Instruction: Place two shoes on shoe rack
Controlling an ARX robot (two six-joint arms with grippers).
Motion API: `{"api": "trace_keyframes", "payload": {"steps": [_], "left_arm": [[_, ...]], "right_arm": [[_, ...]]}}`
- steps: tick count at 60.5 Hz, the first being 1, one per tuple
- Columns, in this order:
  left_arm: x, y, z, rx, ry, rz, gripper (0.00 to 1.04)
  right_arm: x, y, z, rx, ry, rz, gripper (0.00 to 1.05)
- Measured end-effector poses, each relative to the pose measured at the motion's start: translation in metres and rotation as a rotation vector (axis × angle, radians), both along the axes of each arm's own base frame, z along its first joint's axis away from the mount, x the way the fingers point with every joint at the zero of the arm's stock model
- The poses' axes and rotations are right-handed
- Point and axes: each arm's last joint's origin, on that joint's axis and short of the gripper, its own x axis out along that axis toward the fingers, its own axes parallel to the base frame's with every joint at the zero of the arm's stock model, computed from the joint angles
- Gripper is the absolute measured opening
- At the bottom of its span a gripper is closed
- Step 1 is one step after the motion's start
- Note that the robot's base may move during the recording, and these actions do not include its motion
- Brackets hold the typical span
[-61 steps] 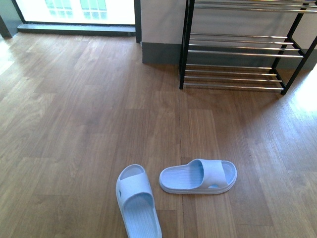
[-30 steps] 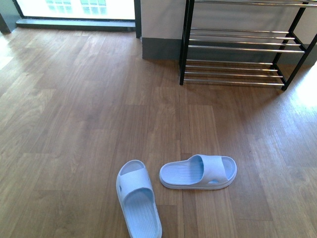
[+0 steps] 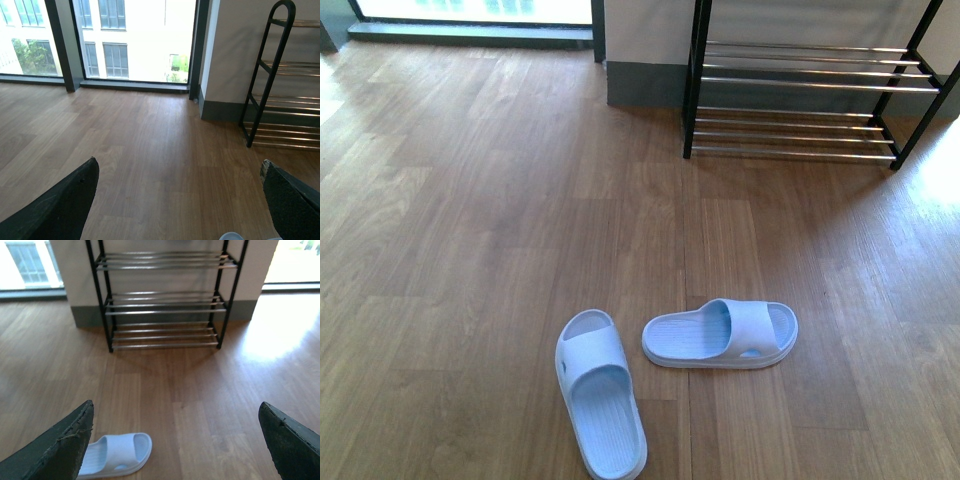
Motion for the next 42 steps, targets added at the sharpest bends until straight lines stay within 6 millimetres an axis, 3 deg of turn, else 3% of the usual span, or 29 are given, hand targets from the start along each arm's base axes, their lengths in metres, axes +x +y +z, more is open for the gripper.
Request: {"api": "trace_keyframes", "payload": {"steps": [4,7,8,13,19,31,42], "left_arm": [[0.0,0.0,0.0,0.0,0.0,0.0,0.95],[0.0,0.0,0.0,0.0,0.0,0.0,0.95],[0.0,0.0,0.0,0.0,0.0,0.0,0.95],[0.0,0.0,0.0,0.0,0.0,0.0,0.95],[0.0,0.0,0.0,0.0,0.0,0.0,0.95],[0.0,0.0,0.0,0.0,0.0,0.0,0.95],[0.0,0.0,0.0,0.0,0.0,0.0,0.95]], "right_arm": [[0.043,0.007,0.008,0.029,0.075,0.041,0.96],[0.079,0.014,0.0,0.042,0.166,0.041,0.96],[0.094,0.018,-0.007,0.04,0.222,0.047,0.96],[0.126,0.028,-0.029,0.03,0.349,0.062,0.96],[0.178,0.049,-0.071,-0.006,0.538,0.081,0.96],[0.234,0.07,-0.122,-0.044,0.7,0.074,0.96],[0.264,0.074,-0.17,-0.059,0.834,0.059,0.96]]}}
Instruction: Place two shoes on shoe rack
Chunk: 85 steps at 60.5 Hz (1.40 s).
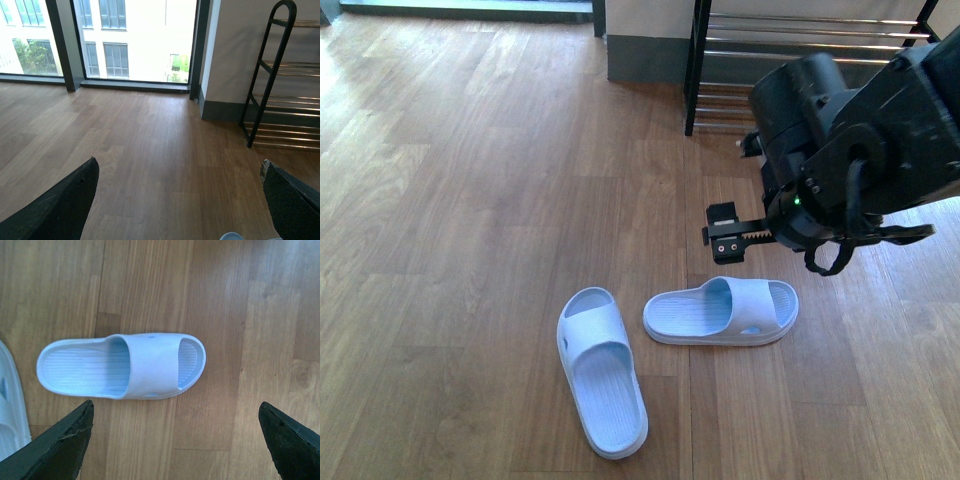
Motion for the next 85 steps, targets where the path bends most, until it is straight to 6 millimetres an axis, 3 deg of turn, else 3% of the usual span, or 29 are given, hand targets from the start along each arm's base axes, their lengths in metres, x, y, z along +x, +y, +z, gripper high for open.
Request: {"api": "trace_keyframes", "payload": {"steps": [10,23,48,57,85], "left_arm": [[0.0,0.0,0.0,0.0,0.0,0.0,0.95],[0.0,0.0,0.0,0.0,0.0,0.0,0.95],[0.0,0.0,0.0,0.0,0.0,0.0,0.95],[0.0,0.0,0.0,0.0,0.0,0.0,0.95],[0.0,0.0,0.0,0.0,0.0,0.0,0.95]], "right_arm": [[0.007,-0.007,-0.05,-0.031,0.119,-0.009,0.96],[0.01,-0.013,-0.092,0.047,0.228,-0.05,0.96],[0.029,0.005,-0.089,0.198,0.198,-0.158,0.96],[0.038,0.009,-0.1,0.187,0.206,-0.169,0.96],[0.033,-0.009,-0.127,-0.057,0.188,-0.058,0.96]]}}
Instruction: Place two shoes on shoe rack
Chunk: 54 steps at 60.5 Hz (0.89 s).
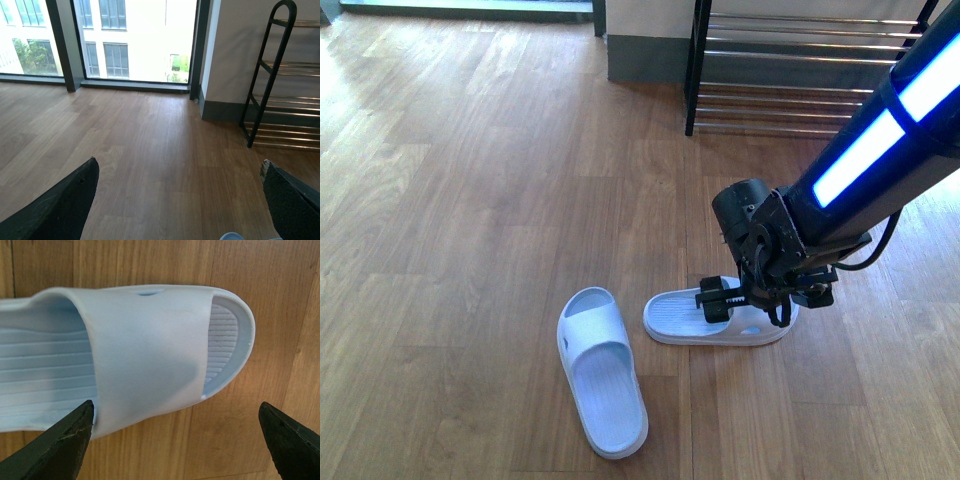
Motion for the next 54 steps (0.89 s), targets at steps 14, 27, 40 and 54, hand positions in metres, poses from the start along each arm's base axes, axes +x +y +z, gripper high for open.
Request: {"api": "trace_keyframes", "payload": {"steps": [14,27,40,54], "left_arm": [[0.0,0.0,0.0,0.0,0.0,0.0,0.95],[0.0,0.0,0.0,0.0,0.0,0.0,0.95],[0.0,0.0,0.0,0.0,0.0,0.0,0.95],[0.0,0.0,0.0,0.0,0.0,0.0,0.95]], "right_arm": [[-0.005,-0.017,-0.008,-0.124,0.029,0.07,0.96],[-0.013,-0.054,-0.015,-0.123,0.043,-0.086,0.96],[-0.036,-0.074,-0.027,0.023,0.066,-0.197,0.96],[-0.042,-0.089,-0.029,0.178,-0.017,-0.321,0.96]]}}
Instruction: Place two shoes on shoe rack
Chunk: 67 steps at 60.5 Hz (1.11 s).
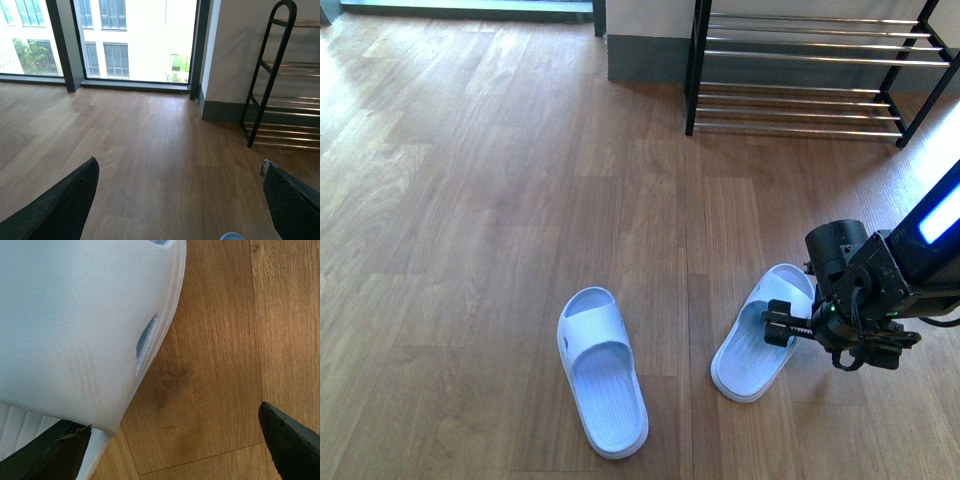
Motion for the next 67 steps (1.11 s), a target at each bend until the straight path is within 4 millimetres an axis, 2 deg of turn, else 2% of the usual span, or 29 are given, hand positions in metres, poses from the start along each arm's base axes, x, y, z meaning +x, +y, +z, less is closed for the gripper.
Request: {"api": "trace_keyframes", "payload": {"steps": [12,30,40,50,67], "left_arm": [[0.0,0.0,0.0,0.0,0.0,0.0,0.95],[0.0,0.0,0.0,0.0,0.0,0.0,0.95],[0.0,0.0,0.0,0.0,0.0,0.0,0.95],[0.0,0.0,0.0,0.0,0.0,0.0,0.95],[0.0,0.0,0.0,0.0,0.0,0.0,0.95]], "right_arm": [[0.003,-0.009,0.003,0.033,-0.072,-0.067,0.96],[0.012,-0.011,0.006,0.055,-0.126,-0.084,0.96],[0.017,-0.01,0.004,0.069,-0.156,-0.056,0.96],[0.013,-0.004,-0.005,0.033,-0.185,0.053,0.96],[0.012,-0.008,-0.009,0.045,-0.235,0.05,0.96]]}}
